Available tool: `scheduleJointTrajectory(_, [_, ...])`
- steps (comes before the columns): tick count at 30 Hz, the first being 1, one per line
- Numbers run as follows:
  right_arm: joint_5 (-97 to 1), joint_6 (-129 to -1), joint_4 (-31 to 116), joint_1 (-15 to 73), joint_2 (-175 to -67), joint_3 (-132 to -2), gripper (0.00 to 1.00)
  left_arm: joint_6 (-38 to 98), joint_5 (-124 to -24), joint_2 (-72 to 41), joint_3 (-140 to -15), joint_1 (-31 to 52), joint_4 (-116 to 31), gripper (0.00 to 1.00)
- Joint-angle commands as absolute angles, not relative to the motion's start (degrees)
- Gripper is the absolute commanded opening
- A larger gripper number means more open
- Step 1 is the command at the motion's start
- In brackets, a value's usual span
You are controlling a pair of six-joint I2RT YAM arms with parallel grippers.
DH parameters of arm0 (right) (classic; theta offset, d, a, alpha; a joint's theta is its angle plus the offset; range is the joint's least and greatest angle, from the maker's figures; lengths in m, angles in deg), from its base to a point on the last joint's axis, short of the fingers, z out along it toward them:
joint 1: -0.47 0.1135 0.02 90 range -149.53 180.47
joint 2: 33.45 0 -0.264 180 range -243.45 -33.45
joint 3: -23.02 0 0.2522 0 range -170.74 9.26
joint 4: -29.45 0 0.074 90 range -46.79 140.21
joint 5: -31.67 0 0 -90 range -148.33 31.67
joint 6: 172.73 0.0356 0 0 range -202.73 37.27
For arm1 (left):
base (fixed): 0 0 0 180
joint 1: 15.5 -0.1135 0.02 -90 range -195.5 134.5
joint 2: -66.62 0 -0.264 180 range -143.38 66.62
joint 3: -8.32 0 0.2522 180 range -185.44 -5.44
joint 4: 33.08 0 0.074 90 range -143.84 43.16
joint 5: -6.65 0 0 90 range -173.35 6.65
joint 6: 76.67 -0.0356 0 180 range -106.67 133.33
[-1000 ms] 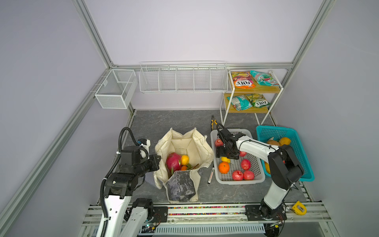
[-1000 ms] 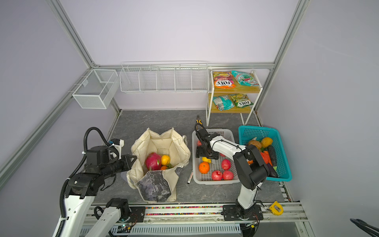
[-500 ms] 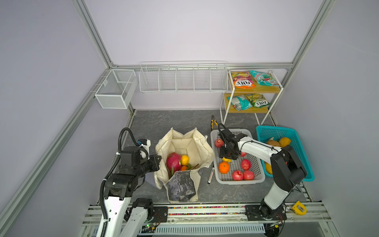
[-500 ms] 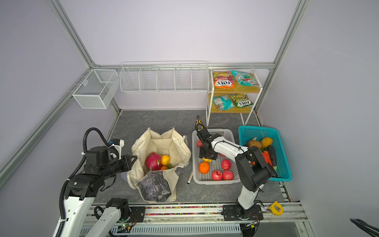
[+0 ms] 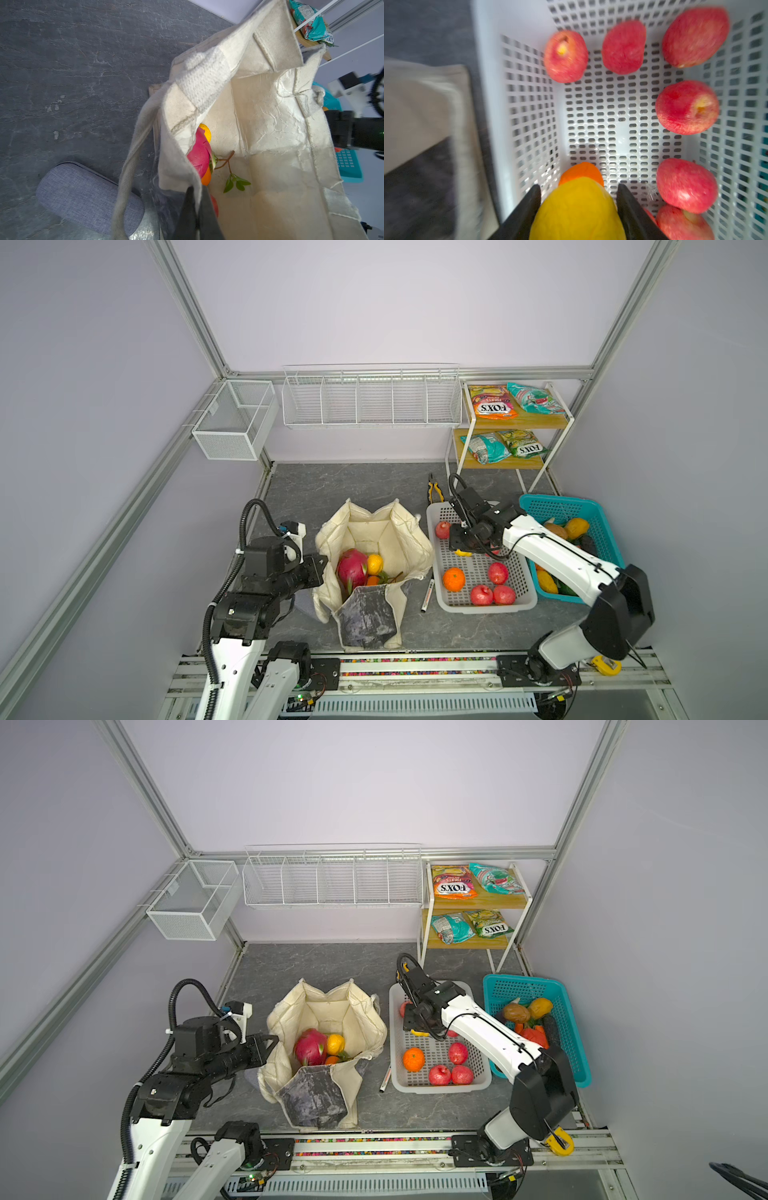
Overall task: Place the food into the grocery bag and tie it
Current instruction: 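Carry the yellow fruit with the right gripper down into the bag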
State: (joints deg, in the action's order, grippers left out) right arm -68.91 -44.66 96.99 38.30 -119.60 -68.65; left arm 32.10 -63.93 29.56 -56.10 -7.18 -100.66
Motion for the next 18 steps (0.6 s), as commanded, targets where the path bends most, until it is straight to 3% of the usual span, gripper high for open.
scheduleJointTrajectory(1, [-72.8,-43.4,106.6,43.2,-116.5,-78.6,0.57,31.2,-62.5,29.9,-55.5,-6.6,-100.8,0.00])
scheduleJointTrajectory(11, [-70.4,-43.9,106.5,61.7,-131.2,-101.2,0.58,31.2,-62.3,30.0,-55.5,-5.7,-100.8,0.00])
scheduleJointTrajectory(18, [-66.0,-45.2,106.2,66.0,-146.1,-110.3,0.59,31.2,-62.3,30.1,-55.5,-5.6,-100.8,0.00])
